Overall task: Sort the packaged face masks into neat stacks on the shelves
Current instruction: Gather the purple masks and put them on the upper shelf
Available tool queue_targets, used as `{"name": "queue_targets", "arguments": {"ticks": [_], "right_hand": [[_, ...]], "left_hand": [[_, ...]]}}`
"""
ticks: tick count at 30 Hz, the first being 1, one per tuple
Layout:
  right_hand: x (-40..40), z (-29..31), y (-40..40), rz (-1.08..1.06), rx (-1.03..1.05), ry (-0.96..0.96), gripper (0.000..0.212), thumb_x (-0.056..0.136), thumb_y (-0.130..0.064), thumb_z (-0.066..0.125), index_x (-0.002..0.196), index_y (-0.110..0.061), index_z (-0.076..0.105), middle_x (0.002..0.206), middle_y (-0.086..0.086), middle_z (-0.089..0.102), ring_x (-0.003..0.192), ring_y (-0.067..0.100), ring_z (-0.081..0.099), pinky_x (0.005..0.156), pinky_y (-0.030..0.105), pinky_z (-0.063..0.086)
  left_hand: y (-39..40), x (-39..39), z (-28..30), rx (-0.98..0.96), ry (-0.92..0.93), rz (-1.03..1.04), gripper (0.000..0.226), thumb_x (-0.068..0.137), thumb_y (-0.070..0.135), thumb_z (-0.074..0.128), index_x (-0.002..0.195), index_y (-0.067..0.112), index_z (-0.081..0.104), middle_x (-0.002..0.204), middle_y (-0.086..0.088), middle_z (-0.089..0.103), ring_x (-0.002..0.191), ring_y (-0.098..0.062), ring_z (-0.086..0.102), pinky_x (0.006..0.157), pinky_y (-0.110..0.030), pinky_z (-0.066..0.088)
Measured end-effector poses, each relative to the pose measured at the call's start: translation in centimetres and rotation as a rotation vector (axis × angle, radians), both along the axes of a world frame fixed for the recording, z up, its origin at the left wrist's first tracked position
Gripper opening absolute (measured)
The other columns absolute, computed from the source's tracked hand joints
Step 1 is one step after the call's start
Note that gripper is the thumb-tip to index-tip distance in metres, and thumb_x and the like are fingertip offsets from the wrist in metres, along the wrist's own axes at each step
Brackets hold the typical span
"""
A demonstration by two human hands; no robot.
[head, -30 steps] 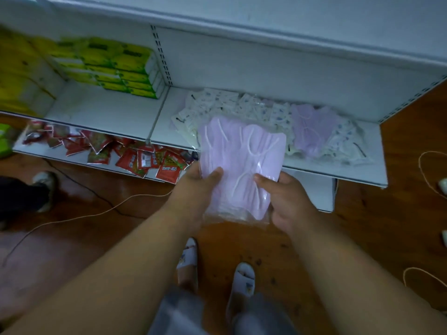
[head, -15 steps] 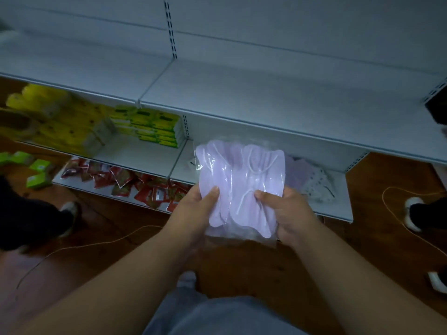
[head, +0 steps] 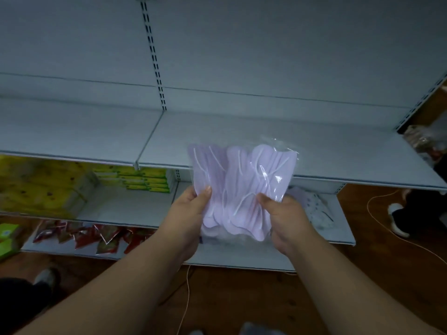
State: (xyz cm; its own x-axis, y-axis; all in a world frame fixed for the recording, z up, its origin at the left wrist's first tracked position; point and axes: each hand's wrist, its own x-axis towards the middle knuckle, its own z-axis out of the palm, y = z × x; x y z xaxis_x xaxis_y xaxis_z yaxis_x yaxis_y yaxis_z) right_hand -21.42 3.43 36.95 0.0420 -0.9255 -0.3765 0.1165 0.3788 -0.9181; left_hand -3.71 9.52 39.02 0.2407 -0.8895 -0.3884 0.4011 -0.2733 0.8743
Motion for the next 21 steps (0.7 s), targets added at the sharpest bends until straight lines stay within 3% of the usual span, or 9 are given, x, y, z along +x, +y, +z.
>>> {"name": "queue_targets", "arguments": {"ticks": [4,7,9,12,16,18,21], "right_hand": [[0.2,0.8,-3.9,-0.058,-0.097,0.168,0.013,0.09,-0.013,0.07,0.093,-0.026,0.071,0.094,-0.007,0.076,0.094,0.019,0.071,0.094,0.043,0.054],[0.2,1.2,-8.5,-0.06,-0.206,0.288,0.018,0.089,-0.014,0.068,0.104,-0.023,0.068,0.1,-0.005,0.074,0.095,0.017,0.069,0.094,0.041,0.054],[0.3,1.5,-12.0,-0.043,-0.281,0.335,0.016,0.09,-0.011,0.065,0.1,-0.022,0.068,0.098,-0.002,0.073,0.092,0.018,0.069,0.088,0.036,0.054],[1.0,1.9,-17.8,0.038,-0.31,0.435,0.011,0.09,-0.013,0.06,0.095,-0.013,0.069,0.09,0.003,0.069,0.079,0.02,0.065,0.071,0.03,0.049],[2.5,0.6,-24.4,0.115,-0.246,0.632,0.037,0.072,-0.035,0.053,0.097,-0.012,0.066,0.096,0.007,0.071,0.089,0.027,0.068,0.076,0.034,0.054],[2.8,-0.3,-26.1,0.16,-0.233,0.763,0.025,0.081,-0.029,0.058,0.094,-0.01,0.067,0.097,0.01,0.071,0.09,0.029,0.067,0.079,0.037,0.055],[2.7,-1.2,-27.1,0.244,-0.227,0.941,0.015,0.086,-0.02,0.056,0.088,-0.008,0.065,0.089,0.009,0.068,0.088,0.032,0.066,0.069,0.031,0.049]], "left_hand": [[-4.1,0.1,0.4,-0.024,-0.063,-0.011,0.018,0.098,0.014,0.058,0.111,0.021,0.068,0.105,-0.006,0.076,0.097,-0.029,0.073,0.088,-0.05,0.056],[-8.9,-0.1,0.6,-0.044,-0.108,0.001,0.023,0.098,0.006,0.055,0.106,0.022,0.07,0.102,-0.006,0.077,0.093,-0.027,0.074,0.083,-0.044,0.058],[-12.4,0.0,1.0,-0.067,-0.158,-0.002,0.025,0.096,0.003,0.055,0.102,0.022,0.07,0.098,-0.005,0.077,0.09,-0.026,0.074,0.079,-0.041,0.06],[-18.2,0.9,0.9,-0.031,-0.365,0.041,0.025,0.09,0.007,0.057,0.099,0.026,0.072,0.096,-0.003,0.077,0.087,-0.025,0.074,0.079,-0.042,0.061],[-24.6,2.0,-0.6,0.114,-0.68,0.036,0.029,0.087,0.015,0.062,0.116,0.018,0.066,0.107,-0.009,0.071,0.092,-0.028,0.068,0.084,-0.04,0.059],[-26.4,2.2,-1.5,0.182,-0.871,-0.026,0.034,0.087,0.018,0.063,0.12,0.014,0.063,0.111,-0.009,0.068,0.099,-0.031,0.065,0.084,-0.035,0.054],[-27.6,2.3,-2.6,0.256,-1.135,-0.164,0.03,0.087,0.021,0.058,0.116,0.013,0.061,0.113,-0.008,0.066,0.103,-0.031,0.062,0.08,-0.029,0.045]]}}
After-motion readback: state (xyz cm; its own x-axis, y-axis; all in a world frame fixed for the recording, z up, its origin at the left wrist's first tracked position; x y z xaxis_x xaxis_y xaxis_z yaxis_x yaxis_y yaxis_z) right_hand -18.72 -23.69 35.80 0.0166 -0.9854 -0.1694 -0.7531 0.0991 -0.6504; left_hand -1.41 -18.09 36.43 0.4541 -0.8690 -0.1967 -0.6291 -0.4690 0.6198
